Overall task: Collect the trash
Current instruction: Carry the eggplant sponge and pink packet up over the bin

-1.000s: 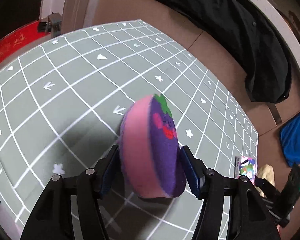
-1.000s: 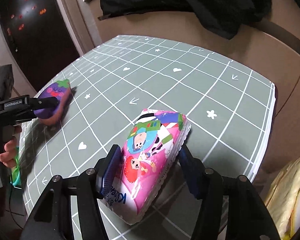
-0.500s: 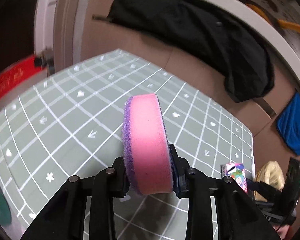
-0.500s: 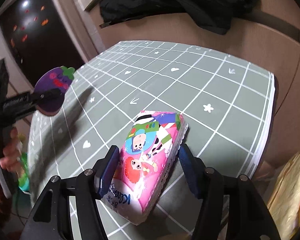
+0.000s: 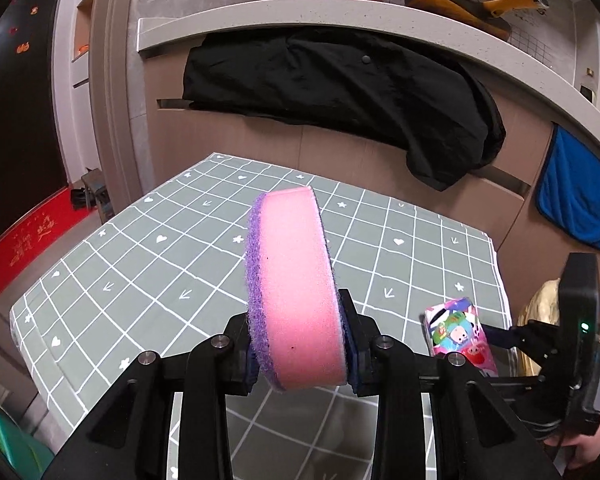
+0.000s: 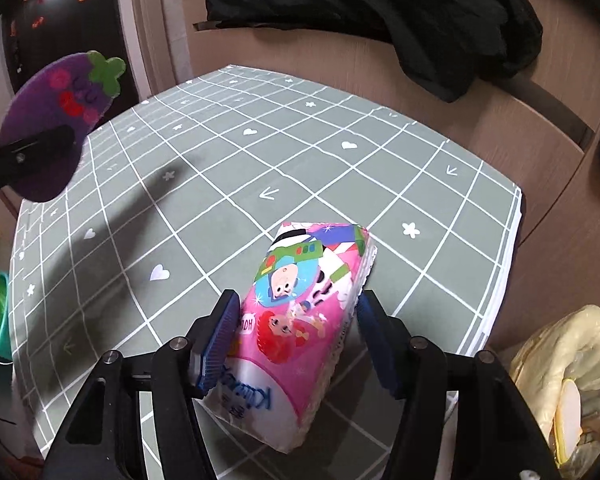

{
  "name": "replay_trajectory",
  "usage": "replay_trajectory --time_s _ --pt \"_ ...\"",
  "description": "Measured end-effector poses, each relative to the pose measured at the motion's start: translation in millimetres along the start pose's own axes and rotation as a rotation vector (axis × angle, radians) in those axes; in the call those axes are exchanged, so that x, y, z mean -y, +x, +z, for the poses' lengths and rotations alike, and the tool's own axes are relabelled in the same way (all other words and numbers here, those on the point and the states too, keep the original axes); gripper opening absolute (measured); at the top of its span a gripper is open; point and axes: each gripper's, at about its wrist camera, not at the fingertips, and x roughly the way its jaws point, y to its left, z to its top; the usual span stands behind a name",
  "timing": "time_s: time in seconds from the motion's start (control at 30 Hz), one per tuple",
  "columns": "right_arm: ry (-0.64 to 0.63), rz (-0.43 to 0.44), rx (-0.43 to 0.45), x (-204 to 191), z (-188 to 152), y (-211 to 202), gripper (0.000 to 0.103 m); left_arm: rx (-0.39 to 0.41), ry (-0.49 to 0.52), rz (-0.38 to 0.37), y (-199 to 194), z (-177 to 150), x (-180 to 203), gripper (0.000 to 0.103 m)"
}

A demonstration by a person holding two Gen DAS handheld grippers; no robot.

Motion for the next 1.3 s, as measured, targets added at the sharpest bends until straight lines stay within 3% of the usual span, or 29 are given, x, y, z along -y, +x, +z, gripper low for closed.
replay_trajectory --time_s 0.2,0.57,0.77,1.0,1.3 --pt "-0.012 0.02 0.044 0 1 -19 0.036 0.044 0.008 -0.016 -20 -5 5 0.034" --pt "0.019 0.024 0.359 32 -4 -135 0.034 0.229 0.095 -0.083 -86 16 66 0.034" --pt "0.064 -0.055 0.508 69 -19 -201 0.034 0.299 0.163 -0.181 -113 36 124 0.034" --pt "0.12 -0.179 0.591 113 -49 -259 0.034 0.346 0.264 -0.317 -136 44 203 0.034" --pt "0.232 -0.3 0.63 173 -94 -295 0.034 0.294 0.341 -0.424 -126 36 277 0.034"
